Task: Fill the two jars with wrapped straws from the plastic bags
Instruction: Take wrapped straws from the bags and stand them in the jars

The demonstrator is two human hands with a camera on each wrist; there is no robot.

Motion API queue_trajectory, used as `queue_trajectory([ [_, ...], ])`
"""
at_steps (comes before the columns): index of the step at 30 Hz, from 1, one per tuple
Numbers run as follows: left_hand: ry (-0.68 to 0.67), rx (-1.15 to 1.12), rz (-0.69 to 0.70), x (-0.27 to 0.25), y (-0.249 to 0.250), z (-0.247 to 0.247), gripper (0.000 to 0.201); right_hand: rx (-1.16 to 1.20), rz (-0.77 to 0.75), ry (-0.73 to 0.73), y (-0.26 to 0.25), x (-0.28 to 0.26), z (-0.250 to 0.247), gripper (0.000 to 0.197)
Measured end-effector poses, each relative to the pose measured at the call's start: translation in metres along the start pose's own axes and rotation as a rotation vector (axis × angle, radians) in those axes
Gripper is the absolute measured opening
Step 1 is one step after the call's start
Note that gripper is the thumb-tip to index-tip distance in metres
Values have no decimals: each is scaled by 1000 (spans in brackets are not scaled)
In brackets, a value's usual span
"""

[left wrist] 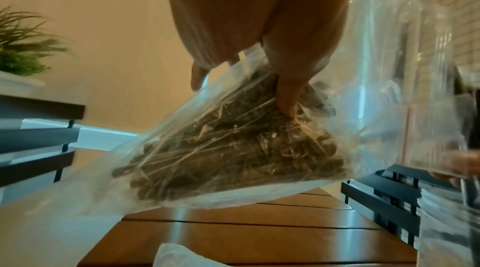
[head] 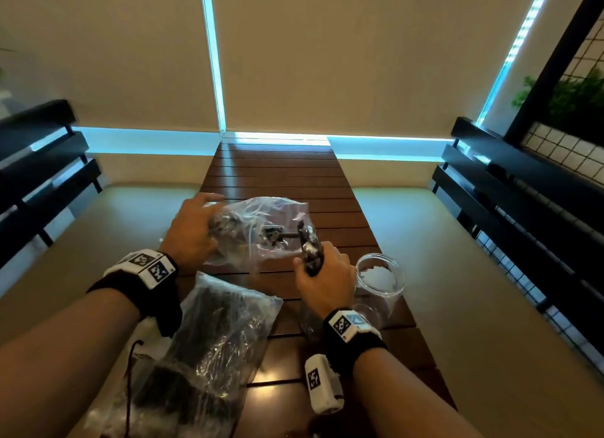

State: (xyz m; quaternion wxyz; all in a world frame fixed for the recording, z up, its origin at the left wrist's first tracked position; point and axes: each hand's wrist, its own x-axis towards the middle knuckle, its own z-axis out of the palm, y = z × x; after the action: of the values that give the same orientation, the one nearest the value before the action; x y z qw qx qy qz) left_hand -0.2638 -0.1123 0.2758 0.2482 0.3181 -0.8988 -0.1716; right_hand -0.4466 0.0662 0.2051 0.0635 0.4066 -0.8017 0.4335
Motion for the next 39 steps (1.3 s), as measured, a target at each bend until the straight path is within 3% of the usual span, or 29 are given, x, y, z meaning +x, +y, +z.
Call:
queue_trajectory([
  [3, -25, -10, -1, -1, 1, 2, 67, 128, 1, 40, 2, 1, -3, 66],
  [5, -37, -13, -12, -5, -1, 8, 55, 192, -67, 87, -2, 7, -6, 75],
  [8, -28, -42, -20, -9, -1, 15, 53, 186, -178, 53, -9, 12, -7, 50],
  [10, -43, -46, 1, -10, 3, 17, 51, 12, -188, -59, -9, 12, -5, 27],
  [12, -72, -63, -3, -11, 4, 16, 38, -141, -201, -149, -5, 7, -3, 36],
  [15, -62, -82, -30, -12, 0, 12, 41, -101, -231, -35, -6, 8, -9, 36],
  [17, -13, -63, -53, -11, 0, 6, 49, -18, -271, 90, -17, 15, -16, 28],
  [19, 36, -47, -70, -10, 0, -2, 54, 89, -402, 105, -38, 27, -20, 13],
  [22, 53, -30, -69, -8, 1, -13, 55, 50, -547, -161, -76, 50, -21, 9],
  [25, 42, -33, -28, -9, 7, -24, 69, -153, -480, -478, -100, 75, -9, 17],
  [27, 41, -73, -9, -12, 10, -31, 64, -210, -509, -601, -111, 80, -3, 30],
  [30, 21, -130, 26, -17, 8, -38, 51, -357, -605, -691, -119, 77, 4, 33],
  [35, -24, -190, 79, -24, 18, -40, 61, -404, -722, -642, -124, 64, 12, 28],
  [39, -21, -163, 86, -24, 17, -38, 35, -424, -706, -641, -126, 61, 12, 21],
])
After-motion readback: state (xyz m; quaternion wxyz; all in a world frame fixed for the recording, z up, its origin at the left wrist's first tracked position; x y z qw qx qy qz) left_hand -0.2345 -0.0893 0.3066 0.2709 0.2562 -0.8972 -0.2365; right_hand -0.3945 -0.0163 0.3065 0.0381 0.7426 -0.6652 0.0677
